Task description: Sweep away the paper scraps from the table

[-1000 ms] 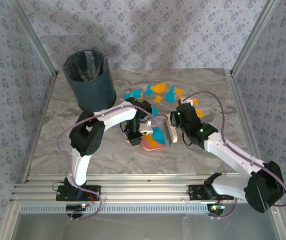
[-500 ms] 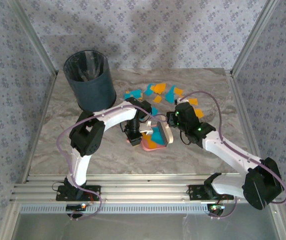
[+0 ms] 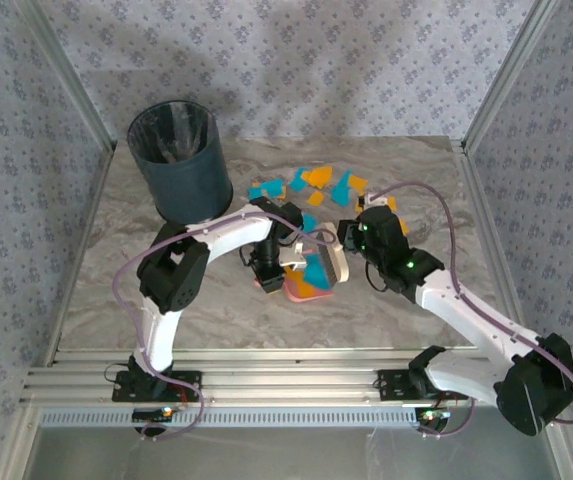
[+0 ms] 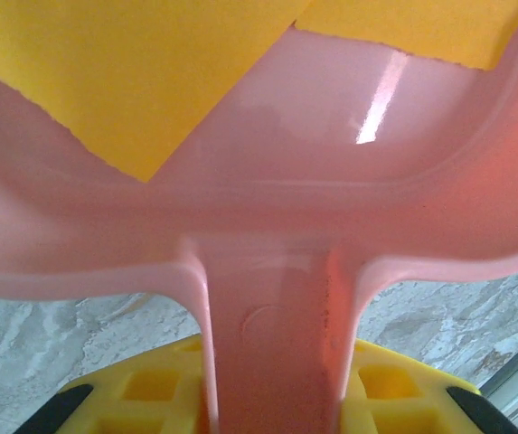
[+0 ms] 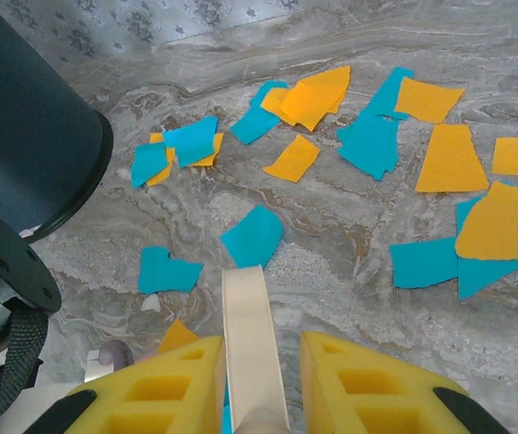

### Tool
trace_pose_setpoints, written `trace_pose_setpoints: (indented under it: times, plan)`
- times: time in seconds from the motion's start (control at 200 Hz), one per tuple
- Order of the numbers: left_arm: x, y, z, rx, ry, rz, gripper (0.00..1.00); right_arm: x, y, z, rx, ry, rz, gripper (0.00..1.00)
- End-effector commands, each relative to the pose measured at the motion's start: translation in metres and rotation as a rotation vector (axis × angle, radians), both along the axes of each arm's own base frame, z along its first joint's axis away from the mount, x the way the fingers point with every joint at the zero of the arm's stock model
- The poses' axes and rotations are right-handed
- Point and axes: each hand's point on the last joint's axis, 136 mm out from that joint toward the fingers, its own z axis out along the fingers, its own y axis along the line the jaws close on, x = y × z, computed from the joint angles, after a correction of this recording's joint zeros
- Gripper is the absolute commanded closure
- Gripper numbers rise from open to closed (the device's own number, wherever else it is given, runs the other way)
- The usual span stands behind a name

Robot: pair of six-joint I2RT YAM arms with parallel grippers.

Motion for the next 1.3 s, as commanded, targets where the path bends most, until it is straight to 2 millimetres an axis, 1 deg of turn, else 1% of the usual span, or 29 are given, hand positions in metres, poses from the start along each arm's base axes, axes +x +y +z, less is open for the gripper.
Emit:
trace_pose_setpoints:
  times: [0.0, 0.13, 0.245, 0.385, 0.51, 0.74, 0.874, 0.969, 1.099, 1.204, 1.294]
  plan:
    - [0.003, 0.001, 0.009, -0.028, -0.022, 0.026, 1.0, -0.003, -0.017, 0.006, 0.009, -0.013, -0.071, 1.0]
    - [0.009, -0.002, 0.014, -0.069, -0.053, 0.052, 1.0, -0.007, -0.034, 0.007, -0.007, -0.018, -0.127, 1.0]
    - [0.014, -0.007, 0.024, -0.119, -0.078, 0.077, 1.0, -0.011, -0.05, 0.004, -0.03, -0.013, -0.177, 1.0]
    - [0.021, -0.013, 0.042, -0.185, -0.113, 0.108, 1.0, -0.014, -0.065, 0.001, -0.041, -0.002, -0.201, 1.0]
    - [0.026, -0.016, 0.06, -0.245, -0.138, 0.145, 1.0, -0.016, -0.072, -0.001, -0.043, 0.008, -0.197, 1.0]
    - [0.037, -0.015, 0.098, -0.34, -0.189, 0.256, 1.0, -0.019, -0.074, 0.002, -0.009, 0.006, -0.158, 1.0]
    - [0.038, -0.015, 0.121, -0.395, -0.197, 0.289, 1.0, -0.02, -0.073, 0.003, -0.01, 0.01, -0.142, 1.0]
    - [0.039, -0.011, 0.133, -0.418, -0.206, 0.308, 1.0, -0.021, -0.074, 0.004, -0.003, 0.009, -0.14, 1.0]
    - [0.046, -0.003, 0.151, -0.453, -0.215, 0.37, 1.0, -0.02, -0.075, 0.005, -0.001, 0.008, -0.142, 1.0]
    - [0.051, 0.0, 0.169, -0.52, -0.218, 0.414, 1.0, -0.02, -0.075, 0.003, 0.0, 0.012, -0.142, 1.0]
    - [0.059, 0.006, 0.185, -0.564, -0.234, 0.455, 1.0, -0.02, -0.075, 0.003, 0.0, 0.013, -0.143, 1.0]
